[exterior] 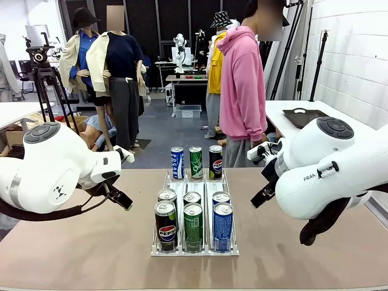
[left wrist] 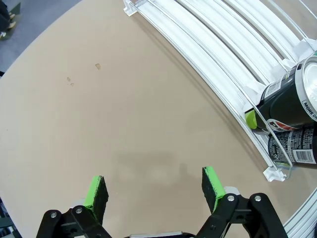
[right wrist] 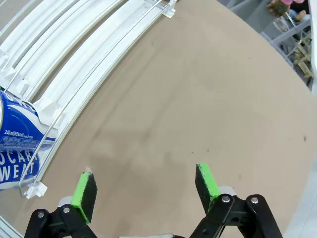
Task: Retrieve and hand over the desired beverage to the person.
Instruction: Pick up a can of the same type that the person held from the Automatic Can Dispenser.
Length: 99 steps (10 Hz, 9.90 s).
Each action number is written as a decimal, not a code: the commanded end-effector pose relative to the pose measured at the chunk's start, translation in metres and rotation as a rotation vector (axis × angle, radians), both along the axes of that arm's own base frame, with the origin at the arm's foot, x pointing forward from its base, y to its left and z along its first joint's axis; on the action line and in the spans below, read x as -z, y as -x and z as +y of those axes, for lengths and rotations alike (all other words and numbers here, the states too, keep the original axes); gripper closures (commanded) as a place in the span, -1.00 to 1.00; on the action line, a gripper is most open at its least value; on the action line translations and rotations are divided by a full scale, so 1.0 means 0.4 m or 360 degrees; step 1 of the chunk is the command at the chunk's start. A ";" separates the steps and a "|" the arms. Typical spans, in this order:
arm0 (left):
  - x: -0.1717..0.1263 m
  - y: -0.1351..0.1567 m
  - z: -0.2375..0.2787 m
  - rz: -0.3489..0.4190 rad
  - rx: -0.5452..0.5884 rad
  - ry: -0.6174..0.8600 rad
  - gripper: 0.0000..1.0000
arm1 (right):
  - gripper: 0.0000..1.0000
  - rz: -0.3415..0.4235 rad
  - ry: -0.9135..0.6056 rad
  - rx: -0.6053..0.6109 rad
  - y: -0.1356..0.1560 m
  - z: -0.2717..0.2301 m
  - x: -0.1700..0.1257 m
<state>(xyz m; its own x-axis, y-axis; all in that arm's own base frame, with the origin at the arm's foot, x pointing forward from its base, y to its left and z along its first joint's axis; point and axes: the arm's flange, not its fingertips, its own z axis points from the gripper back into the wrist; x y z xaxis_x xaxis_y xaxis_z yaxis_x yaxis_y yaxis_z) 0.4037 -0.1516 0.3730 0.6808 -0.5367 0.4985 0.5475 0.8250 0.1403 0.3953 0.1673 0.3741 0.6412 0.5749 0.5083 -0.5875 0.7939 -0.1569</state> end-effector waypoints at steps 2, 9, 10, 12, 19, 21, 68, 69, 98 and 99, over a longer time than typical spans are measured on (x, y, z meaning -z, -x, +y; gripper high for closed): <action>-0.108 0.000 0.009 0.0063 -0.0053 0.0090 -1.00 | -1.00 0.0084 -0.0068 0.0022 -0.010 -0.035 -0.083; -0.418 -0.078 0.159 0.0560 0.0025 0.0816 -1.00 | -1.00 0.0603 -0.1146 -0.0027 -0.066 -0.262 -0.342; -0.446 -0.074 0.223 0.0556 0.0102 0.1012 -1.00 | -1.00 0.0670 -0.1362 -0.0087 -0.074 -0.320 -0.326; -0.466 -0.008 0.382 0.0483 0.0071 0.1323 -1.00 | -1.00 0.0765 -0.1652 -0.0135 -0.063 -0.431 -0.249; -0.400 0.126 0.726 0.0197 -0.0002 0.1592 -1.00 | -1.00 0.0559 -0.2029 -0.0231 0.060 -0.746 -0.164; -0.359 0.107 0.756 0.0191 0.0028 0.1649 -1.00 | -1.00 0.0524 -0.2021 -0.0233 0.077 -0.752 -0.193; -0.297 0.138 0.799 0.0215 0.0079 0.1753 -1.00 | -1.00 0.0531 -0.1926 -0.0250 0.071 -0.731 -0.222; -0.297 0.138 0.799 0.0215 0.0079 0.1753 -1.00 | -1.00 0.0531 -0.1926 -0.0250 0.071 -0.731 -0.222; -0.297 0.138 0.799 0.0215 0.0079 0.1753 -1.00 | -1.00 0.0531 -0.1926 -0.0250 0.071 -0.731 -0.222; -0.297 0.138 0.799 0.0215 0.0079 0.1753 -1.00 | -1.00 0.0531 -0.1926 -0.0250 0.071 -0.731 -0.222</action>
